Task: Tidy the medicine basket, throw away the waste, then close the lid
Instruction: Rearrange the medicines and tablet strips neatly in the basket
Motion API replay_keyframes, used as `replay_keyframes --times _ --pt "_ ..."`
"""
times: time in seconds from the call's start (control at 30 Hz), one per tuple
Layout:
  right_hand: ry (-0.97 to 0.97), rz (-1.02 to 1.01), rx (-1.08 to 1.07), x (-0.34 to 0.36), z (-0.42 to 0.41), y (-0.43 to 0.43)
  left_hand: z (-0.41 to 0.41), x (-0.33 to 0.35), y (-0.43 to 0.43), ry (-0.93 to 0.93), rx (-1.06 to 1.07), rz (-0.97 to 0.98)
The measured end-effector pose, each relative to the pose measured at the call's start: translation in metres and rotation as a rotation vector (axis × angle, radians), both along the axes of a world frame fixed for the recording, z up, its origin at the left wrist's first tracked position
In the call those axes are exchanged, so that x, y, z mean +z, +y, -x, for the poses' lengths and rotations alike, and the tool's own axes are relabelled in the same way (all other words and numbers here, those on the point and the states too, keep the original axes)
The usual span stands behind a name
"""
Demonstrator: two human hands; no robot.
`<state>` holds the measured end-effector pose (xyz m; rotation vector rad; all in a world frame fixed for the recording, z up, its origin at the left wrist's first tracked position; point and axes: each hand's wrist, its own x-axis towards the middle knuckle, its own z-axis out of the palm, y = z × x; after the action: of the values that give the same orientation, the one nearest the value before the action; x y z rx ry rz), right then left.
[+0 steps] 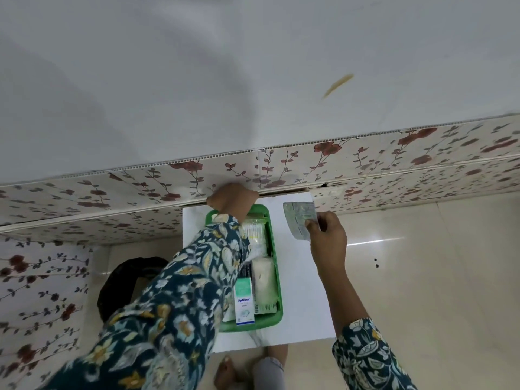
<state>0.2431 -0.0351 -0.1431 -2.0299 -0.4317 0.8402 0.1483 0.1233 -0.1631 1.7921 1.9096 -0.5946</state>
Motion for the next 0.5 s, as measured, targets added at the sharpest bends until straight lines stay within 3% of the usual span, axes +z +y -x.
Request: replay_keyframes --times 0.2,0.33,0.5 --pt "0.053 -0.076 -0.011 0.025 0.019 -0.011 0.043 0.027 -0.047 -0.234 -0.004 -0.329" --pt "0.088 -0.057 -0.041 0.028 0.036 -0.011 0.059 0.03 -0.07 -0.289 -0.134 -0.277" --pt "0.127 -0.041 -0.112 0.023 0.041 0.001 0.053 0.026 -0.05 -0.256 -0.084 -0.264"
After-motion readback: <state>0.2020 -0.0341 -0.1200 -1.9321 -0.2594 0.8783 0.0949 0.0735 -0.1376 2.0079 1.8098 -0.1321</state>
